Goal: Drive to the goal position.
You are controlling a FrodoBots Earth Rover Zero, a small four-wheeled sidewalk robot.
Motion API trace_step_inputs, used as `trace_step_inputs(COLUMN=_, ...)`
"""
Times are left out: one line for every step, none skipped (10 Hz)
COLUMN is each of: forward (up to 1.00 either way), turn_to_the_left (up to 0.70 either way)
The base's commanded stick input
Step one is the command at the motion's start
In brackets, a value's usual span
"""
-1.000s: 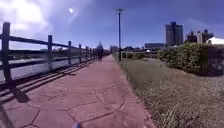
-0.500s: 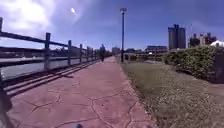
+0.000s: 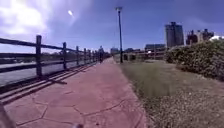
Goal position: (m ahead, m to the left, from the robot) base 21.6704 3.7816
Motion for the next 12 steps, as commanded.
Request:
trace_step_inputs(forward=0.70, turn_to_the_left=0.00)
trace_step_inputs(forward=0.70, turn_to_the_left=0.00)
trace_step_inputs(forward=0.70, turn_to_the_left=0.00)
trace_step_inputs(forward=0.70, turn_to_the_left=0.00)
trace_step_inputs(forward=0.70, turn_to_the_left=0.00)
trace_step_inputs(forward=0.70, turn_to_the_left=0.00)
trace_step_inputs(forward=0.70, turn_to_the_left=0.00)
trace_step_inputs(forward=0.70, turn_to_the_left=0.35)
trace_step_inputs(forward=0.70, turn_to_the_left=0.35)
trace_step_inputs(forward=0.70, turn_to_the_left=0.31)
trace_step_inputs(forward=0.70, turn_to_the_left=0.13)
trace_step_inputs(forward=0.70, turn_to_the_left=0.00)
